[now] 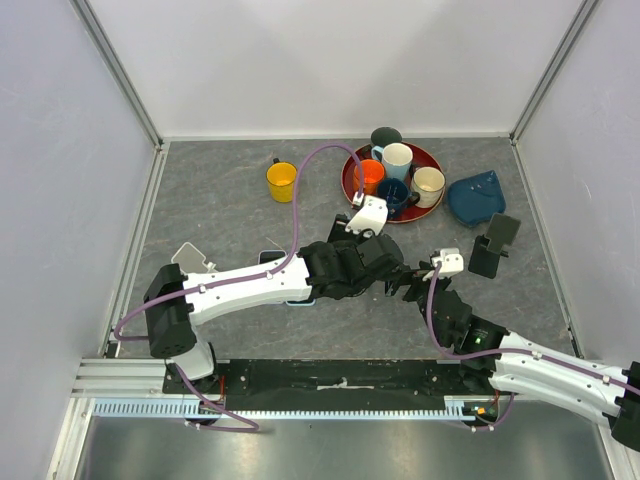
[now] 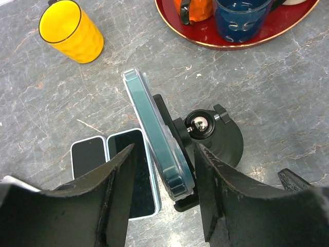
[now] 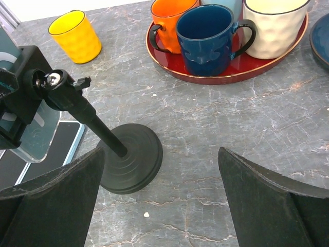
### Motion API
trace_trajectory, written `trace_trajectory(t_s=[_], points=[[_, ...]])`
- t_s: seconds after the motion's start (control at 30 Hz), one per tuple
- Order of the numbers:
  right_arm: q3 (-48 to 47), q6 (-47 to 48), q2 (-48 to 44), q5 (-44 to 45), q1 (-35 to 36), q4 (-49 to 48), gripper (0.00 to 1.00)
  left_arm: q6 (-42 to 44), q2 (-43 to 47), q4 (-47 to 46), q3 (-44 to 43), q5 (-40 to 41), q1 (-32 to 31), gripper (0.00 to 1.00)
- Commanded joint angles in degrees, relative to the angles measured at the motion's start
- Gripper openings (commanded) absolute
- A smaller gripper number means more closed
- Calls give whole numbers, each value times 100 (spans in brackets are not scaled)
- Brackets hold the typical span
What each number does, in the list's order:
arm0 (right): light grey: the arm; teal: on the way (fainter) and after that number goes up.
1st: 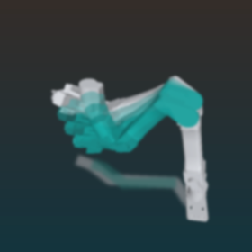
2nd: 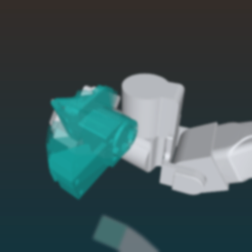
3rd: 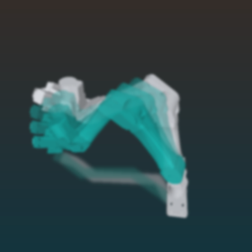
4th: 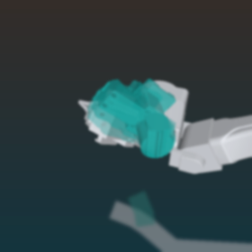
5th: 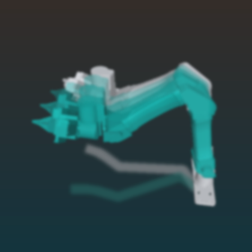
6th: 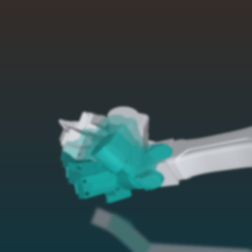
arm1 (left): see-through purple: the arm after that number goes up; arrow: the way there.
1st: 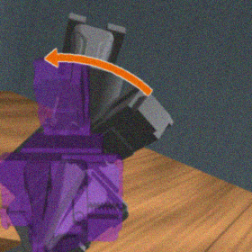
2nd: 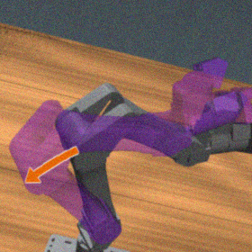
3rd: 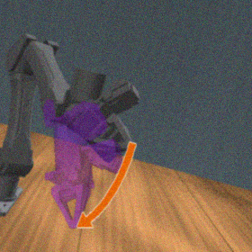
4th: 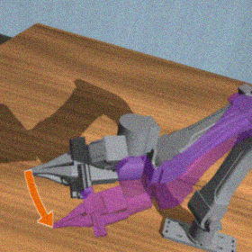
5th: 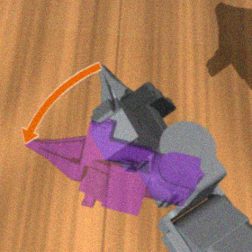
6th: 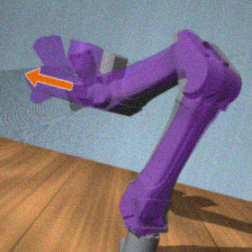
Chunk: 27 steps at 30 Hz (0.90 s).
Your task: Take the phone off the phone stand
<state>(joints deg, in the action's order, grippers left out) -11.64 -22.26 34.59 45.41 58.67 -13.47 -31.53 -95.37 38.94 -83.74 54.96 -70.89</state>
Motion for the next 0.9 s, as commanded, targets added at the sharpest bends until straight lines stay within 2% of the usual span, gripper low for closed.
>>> trace_trajectory(t_s=[0.0, 0.17, 0.23, 0.33, 0.5, 0.67, 0.77, 0.87], points=[[74, 64, -22, -85, 12, -296, 98, -336, 45, -27, -133, 146, -47, 54], [92, 73, -40, -129, 12, -322, 98, -126, 168, -114, -54, 208, -21, 42], [118, 73, -31, -164, 12, -375, 98, 302, 229, -491, 103, 138, -12, 36], [188, 108, -31, -260, 21, -498, 98, 961, 405, -1194, 427, -169, 23, 29], [372, 388, 30, -620, 21, -1023, 98, 2070, 1045, -2547, 1149, -1310, 260, 16], [566, 688, 258, -1278, 12, -1754, 98, 2730, 1442, -3190, 1686, -2409, 672, 15], [697, 1083, 582, -1682, 12, -2448, 98, 2863, 1609, -3287, 1826, -2682, 805, 15], [759, 1276, 1039, -1728, 21, -3186, 98, 2942, 1688, -3279, 1862, -2701, 814, 19]])
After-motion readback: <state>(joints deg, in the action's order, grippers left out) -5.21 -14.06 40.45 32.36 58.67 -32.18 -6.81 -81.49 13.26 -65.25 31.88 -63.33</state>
